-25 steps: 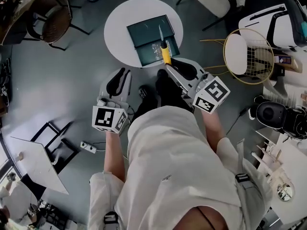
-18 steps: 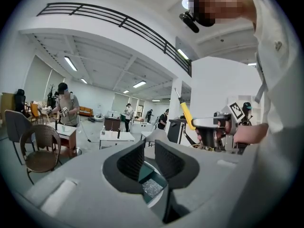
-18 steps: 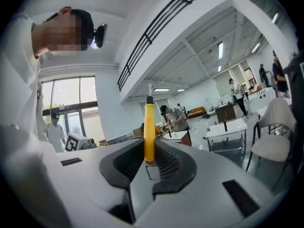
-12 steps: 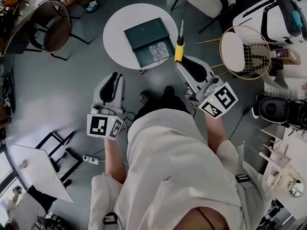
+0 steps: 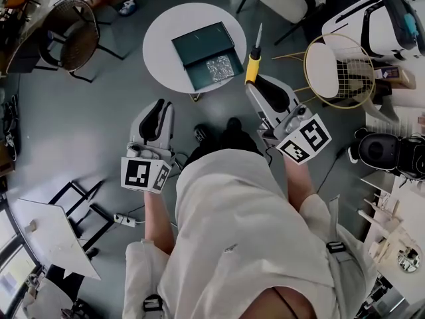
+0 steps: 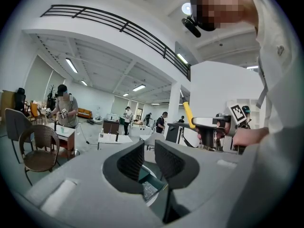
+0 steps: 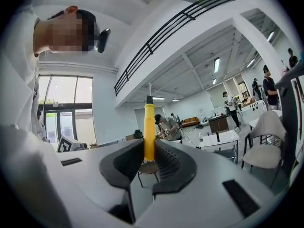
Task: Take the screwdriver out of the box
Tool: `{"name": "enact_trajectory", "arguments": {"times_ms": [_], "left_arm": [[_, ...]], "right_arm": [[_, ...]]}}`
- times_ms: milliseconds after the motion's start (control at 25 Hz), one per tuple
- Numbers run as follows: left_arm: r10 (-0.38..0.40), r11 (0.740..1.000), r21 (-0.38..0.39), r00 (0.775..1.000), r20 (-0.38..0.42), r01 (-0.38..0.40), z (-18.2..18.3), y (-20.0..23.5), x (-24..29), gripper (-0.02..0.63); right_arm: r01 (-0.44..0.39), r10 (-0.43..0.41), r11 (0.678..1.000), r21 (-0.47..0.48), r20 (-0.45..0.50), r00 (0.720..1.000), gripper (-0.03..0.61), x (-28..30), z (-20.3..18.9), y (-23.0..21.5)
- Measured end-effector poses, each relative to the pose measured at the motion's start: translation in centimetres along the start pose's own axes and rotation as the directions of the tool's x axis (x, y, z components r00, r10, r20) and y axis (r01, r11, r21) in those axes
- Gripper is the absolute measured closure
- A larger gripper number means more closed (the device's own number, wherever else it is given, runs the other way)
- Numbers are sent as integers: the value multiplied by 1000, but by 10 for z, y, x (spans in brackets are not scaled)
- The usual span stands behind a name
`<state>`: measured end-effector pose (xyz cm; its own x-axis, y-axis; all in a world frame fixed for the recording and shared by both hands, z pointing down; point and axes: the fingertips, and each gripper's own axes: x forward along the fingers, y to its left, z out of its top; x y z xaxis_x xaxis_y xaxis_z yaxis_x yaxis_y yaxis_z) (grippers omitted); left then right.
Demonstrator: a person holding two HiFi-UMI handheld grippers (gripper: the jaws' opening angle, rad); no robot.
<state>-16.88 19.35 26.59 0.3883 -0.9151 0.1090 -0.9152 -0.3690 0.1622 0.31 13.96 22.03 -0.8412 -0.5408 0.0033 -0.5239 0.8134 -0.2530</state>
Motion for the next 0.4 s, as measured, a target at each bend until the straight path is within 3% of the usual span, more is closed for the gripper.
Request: {"name": "enact_trajectory", "arguments": {"times_ms": [400], "left_arm": [[-13, 1000, 8, 1000, -2, 13, 0, 1, 7, 537]], "right_arm": [[13, -15, 999, -47, -29, 999, 508, 2, -1, -1]]}}
